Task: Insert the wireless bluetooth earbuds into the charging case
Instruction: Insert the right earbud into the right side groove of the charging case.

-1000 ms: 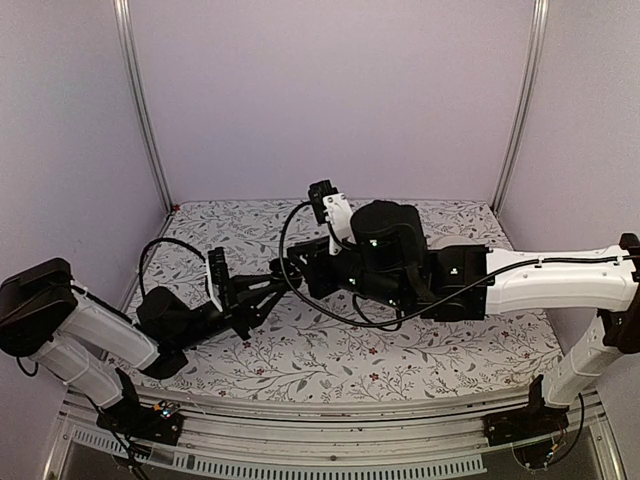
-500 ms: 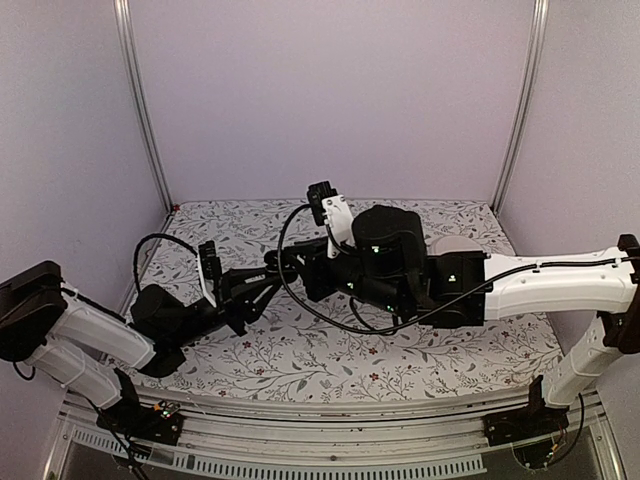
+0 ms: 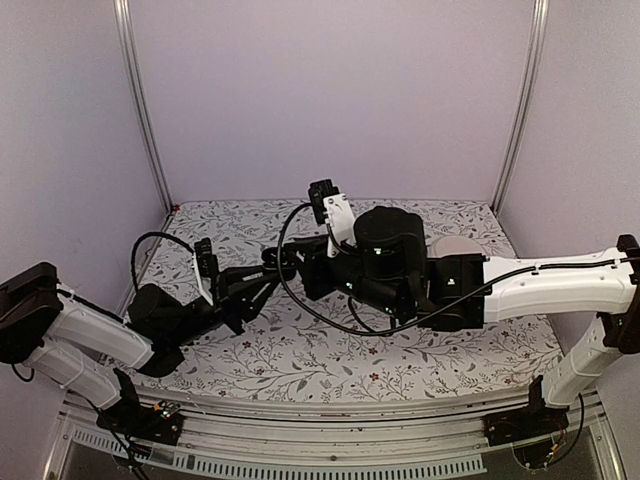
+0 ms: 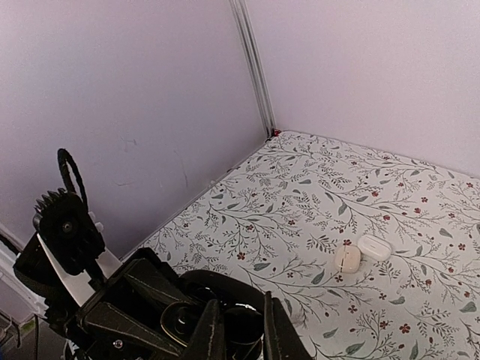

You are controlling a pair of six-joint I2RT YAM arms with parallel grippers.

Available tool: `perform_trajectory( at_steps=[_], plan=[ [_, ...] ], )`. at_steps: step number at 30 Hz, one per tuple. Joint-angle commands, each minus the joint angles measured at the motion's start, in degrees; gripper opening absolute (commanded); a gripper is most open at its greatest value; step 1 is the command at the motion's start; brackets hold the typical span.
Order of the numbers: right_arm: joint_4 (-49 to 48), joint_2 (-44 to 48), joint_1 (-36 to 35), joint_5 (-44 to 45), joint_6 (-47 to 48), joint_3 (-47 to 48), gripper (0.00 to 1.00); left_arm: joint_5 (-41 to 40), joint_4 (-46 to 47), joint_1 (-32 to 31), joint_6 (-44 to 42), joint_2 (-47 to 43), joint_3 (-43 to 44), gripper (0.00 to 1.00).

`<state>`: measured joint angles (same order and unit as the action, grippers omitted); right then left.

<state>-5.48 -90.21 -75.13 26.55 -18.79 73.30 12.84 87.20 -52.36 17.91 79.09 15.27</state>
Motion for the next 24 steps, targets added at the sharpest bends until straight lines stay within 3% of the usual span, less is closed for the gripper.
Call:
perform_trajectory(
  at_steps=[1, 24],
  plan=[
    [-1.01, -1.53, -0.78, 1.02, 0.79, -0.63, 0.09, 0.10, 17.12, -0.64, 1.28, -1.41, 1.25, 0.00],
    [-1.75, -3.15, -2.17, 2.47, 2.41, -0.24, 0.08, -2.12, 17.13, -0.66, 2.65, -4.08, 1.09, 0.00]
  ],
)
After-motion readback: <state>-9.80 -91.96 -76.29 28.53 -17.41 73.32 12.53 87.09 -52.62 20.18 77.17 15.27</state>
